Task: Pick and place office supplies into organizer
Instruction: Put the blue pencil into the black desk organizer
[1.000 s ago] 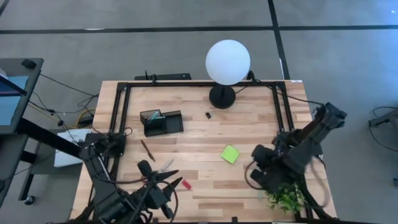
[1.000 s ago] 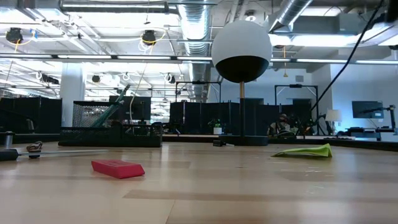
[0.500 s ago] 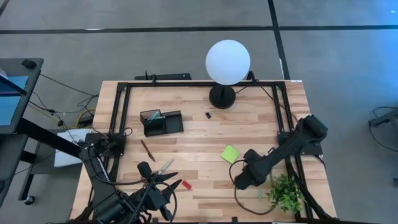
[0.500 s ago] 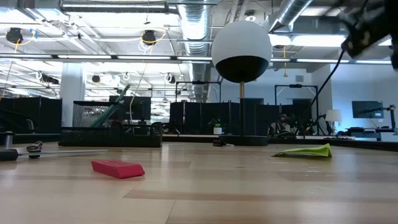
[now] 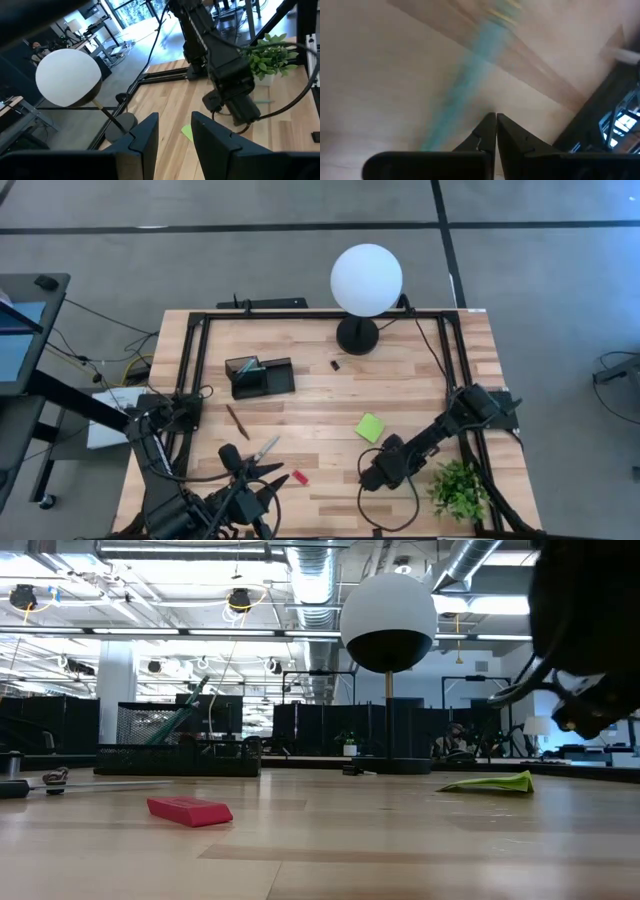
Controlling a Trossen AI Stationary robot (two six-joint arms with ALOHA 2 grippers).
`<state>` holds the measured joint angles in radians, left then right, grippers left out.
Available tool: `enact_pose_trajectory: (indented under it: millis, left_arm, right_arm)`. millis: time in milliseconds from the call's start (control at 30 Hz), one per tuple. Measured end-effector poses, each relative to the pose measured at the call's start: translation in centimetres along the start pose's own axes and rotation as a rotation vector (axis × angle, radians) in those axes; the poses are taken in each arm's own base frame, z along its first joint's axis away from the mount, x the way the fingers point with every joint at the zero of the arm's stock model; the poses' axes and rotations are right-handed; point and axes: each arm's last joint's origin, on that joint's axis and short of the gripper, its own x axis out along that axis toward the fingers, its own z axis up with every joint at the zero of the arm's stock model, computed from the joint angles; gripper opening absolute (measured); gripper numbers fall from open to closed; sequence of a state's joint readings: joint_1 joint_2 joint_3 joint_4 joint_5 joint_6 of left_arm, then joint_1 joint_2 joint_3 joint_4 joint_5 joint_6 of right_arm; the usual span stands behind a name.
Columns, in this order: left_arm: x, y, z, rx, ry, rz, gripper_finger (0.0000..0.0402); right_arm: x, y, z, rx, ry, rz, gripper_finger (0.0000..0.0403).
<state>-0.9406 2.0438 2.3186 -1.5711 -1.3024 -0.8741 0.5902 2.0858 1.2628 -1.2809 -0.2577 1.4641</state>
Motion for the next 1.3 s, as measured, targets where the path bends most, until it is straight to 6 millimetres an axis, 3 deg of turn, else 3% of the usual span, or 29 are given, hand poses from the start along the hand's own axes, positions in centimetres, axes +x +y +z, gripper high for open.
enact_pose_trajectory:
  millis: [167,333,467,567,700,867,967,1033,1133,1300]
  left_arm:
    - [-0.3,-0.1,0.0,0.002,-0.013,0.000,0.0112]
    - [-0.3,-0.1,0.0,0.003,-0.022,0.008,0.0112]
    - [0.2,0.0,0.0,-0.015,-0.008,0.012,0.0112]
    - [0.5,-0.2,-0.1,-0.024,0.018,0.001,0.0112]
    - [0.4,-0.2,-0.1,-0.028,0.030,-0.011,0.0112]
    - [0.0,-0.3,-0.2,-0.025,0.023,-0.019,0.0112]
    - [-0.2,-0.4,-0.2,-0.024,0.021,-0.024,0.0112]
    - [-0.2,-0.4,-0.2,-0.029,0.021,-0.025,0.0112]
    - [-0.3,-0.4,-0.2,-0.045,0.021,-0.025,0.0112]
    - [-0.2,-0.3,-0.2,-0.075,0.019,-0.021,0.0112]
  right_arm:
    - [-1.0,0.6,0.7,-0.041,-0.077,0.037,0.0010]
    - [-4.5,1.9,0.9,-0.106,-0.332,0.150,0.0010]
    - [-7.2,1.8,0.4,-0.124,-0.478,0.152,0.0010]
    - [-9.0,1.5,-1.0,-0.139,-0.614,0.132,0.0010]
    - [-10.2,2.0,-4.7,-0.148,-0.813,0.236,0.0011]
    - [-9.1,3.4,-10.7,-0.094,-1.178,0.479,0.0011]
    - [-7.1,4.9,-14.2,-0.086,-1.466,0.599,0.0011]
    - [-5.5,6.2,-15.7,-0.078,-1.554,0.667,0.0011]
    - [-3.3,8.5,-15.7,-0.078,-1.538,0.699,0.0016]
    - [-2.0,11.3,-12.3,-0.135,-1.421,0.584,0.0060]
